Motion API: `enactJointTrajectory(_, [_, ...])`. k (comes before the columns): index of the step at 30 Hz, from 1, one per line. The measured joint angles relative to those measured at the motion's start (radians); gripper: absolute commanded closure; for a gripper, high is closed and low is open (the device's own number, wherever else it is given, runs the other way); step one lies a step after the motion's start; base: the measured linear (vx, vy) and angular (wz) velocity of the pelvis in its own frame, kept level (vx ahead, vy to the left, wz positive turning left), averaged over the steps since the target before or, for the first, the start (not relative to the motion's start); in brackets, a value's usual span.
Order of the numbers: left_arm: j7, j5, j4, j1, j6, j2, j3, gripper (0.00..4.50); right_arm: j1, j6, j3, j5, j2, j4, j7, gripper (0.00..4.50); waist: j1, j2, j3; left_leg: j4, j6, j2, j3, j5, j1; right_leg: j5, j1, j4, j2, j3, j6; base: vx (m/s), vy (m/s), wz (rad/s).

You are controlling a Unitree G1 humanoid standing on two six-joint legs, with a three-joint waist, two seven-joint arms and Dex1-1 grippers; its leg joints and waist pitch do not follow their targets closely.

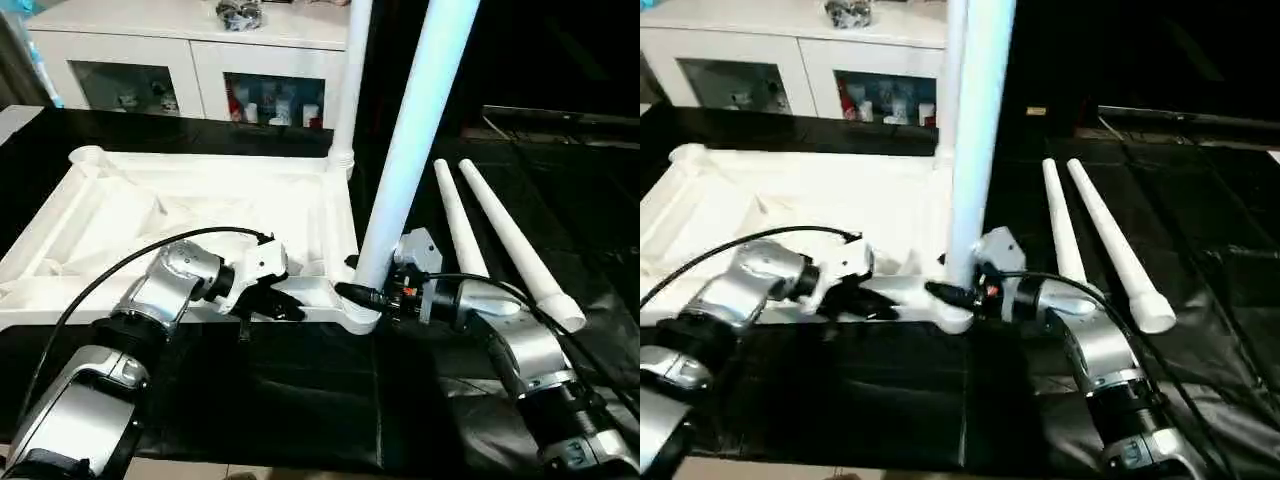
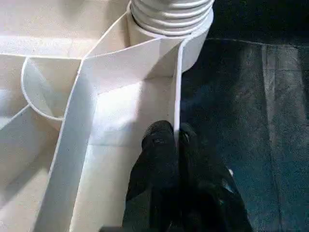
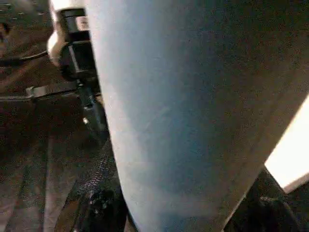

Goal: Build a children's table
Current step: Insert table leg to table base

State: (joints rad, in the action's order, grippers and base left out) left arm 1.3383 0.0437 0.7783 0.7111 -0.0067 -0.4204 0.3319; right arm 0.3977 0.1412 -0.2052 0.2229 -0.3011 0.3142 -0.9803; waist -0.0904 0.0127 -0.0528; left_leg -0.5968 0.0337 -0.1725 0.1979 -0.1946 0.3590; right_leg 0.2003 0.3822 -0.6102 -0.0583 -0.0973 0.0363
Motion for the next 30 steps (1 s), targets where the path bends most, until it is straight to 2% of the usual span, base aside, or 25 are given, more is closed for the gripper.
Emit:
enactJointTrajectory(15, [0.001, 0.001, 0.001, 0.000, 0.012, 0.001, 0.000, 4.50, 0.007, -0.025, 0.004, 0.000, 0.006, 0.028, -0.027, 2.57, -0.001, 0.000, 0.000, 0.000, 0.000, 0.000, 0.000, 0.000, -0.002, 0.000, -0.001, 0.000, 0.000, 0.000, 0.000, 0.000, 0.000, 0.00])
enactJointTrajectory(19, [-0.012, -0.001, -0.002, 0.000, 0.052, 0.002, -0.009, 4.50, 0.014, -0.024, 0.039, 0.003, 0.054, 0.062, 0.014, 2.57, 0.001, 0.001, 0.000, 0.000, 0.001, 0.000, 0.000, 0.000, -0.003, 0.000, -0.002, -0.001, 0.000, 0.000, 0.001, 0.000, 0.000, 0.00])
enactJointTrajectory(24, [-0.148, -0.001, -0.127, -0.053, 0.208, 0.021, -0.050, 4.50, 0.067, -0.023, 0.085, -0.002, 0.133, 0.154, 0.194, 2.57, 0.016, 0.005, -0.002, 0.000, 0.003, 0.000, 0.000, 0.002, -0.005, 0.000, 0.000, 0.000, 0.000, 0.000, 0.000, 0.000, 0.000, 0.00])
enactJointTrajectory(26, [-0.234, -0.002, -0.240, -0.103, 0.333, 0.045, -0.082, 4.50, 0.113, -0.027, 0.116, -0.010, 0.179, 0.226, 0.277, 2.57, 0.030, 0.005, -0.003, 0.000, 0.004, 0.000, 0.000, 0.002, -0.007, -0.001, 0.001, -0.001, -0.001, 0.000, 0.001, 0.000, 0.000, 0.00])
enactJointTrajectory(30, [-0.376, -0.002, -0.406, -0.175, 0.508, 0.094, -0.125, 4.50, 0.212, -0.058, 0.142, -0.035, 0.246, 0.370, 0.432, 2.57, 0.050, 0.005, -0.003, 0.002, 0.005, 0.000, 0.000, 0.002, -0.007, -0.003, 0.003, -0.002, 0.000, 0.000, 0.005, 0.000, 0.000, 0.00])
